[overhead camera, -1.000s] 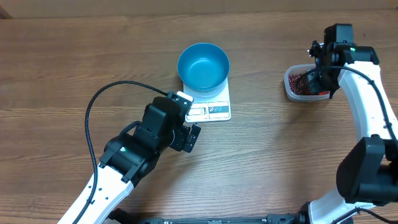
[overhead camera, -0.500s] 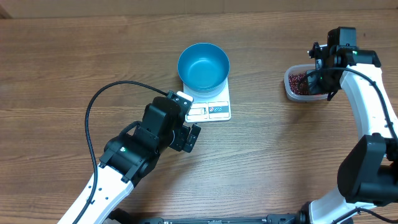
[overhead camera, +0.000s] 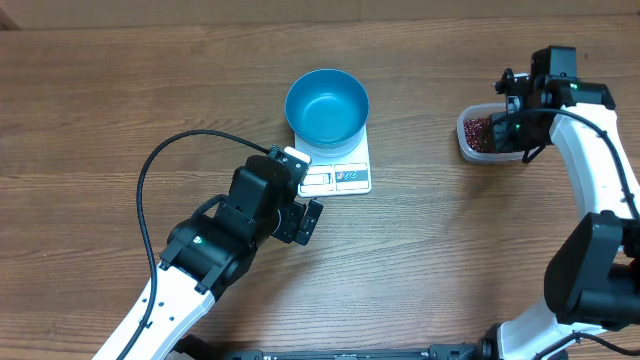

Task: Scoop item into bowl and weigh 150g on scale
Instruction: 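Dip the red cup into the beans and scoop with the right gripper, then carry the filled red cup with the right gripper over the blue bowl, then tilt the red cup with the right gripper to pour beans into the bowl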

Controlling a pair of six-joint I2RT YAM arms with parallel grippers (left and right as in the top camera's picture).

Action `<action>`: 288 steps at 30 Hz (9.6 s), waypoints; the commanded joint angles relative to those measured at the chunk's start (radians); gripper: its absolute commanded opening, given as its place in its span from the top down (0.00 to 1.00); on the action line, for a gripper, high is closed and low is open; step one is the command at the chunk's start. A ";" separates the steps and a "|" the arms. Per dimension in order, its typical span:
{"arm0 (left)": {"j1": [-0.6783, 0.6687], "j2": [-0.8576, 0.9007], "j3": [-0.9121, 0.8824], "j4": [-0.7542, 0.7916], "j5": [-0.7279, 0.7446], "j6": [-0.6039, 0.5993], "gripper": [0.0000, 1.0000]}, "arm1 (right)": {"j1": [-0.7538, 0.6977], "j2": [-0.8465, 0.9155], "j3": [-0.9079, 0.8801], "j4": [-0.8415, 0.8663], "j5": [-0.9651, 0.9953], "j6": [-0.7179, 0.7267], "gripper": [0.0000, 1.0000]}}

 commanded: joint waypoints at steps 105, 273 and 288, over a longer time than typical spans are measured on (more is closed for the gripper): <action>0.004 0.002 0.000 0.004 0.012 0.018 0.00 | -0.381 0.132 -0.059 -0.009 -0.824 0.021 0.96; 0.004 0.002 0.000 0.004 0.012 0.018 0.00 | 0.233 0.130 0.099 0.364 -0.887 0.344 0.96; 0.004 0.002 0.000 0.004 0.012 0.018 0.00 | 0.233 0.130 0.099 0.365 -0.886 0.324 0.96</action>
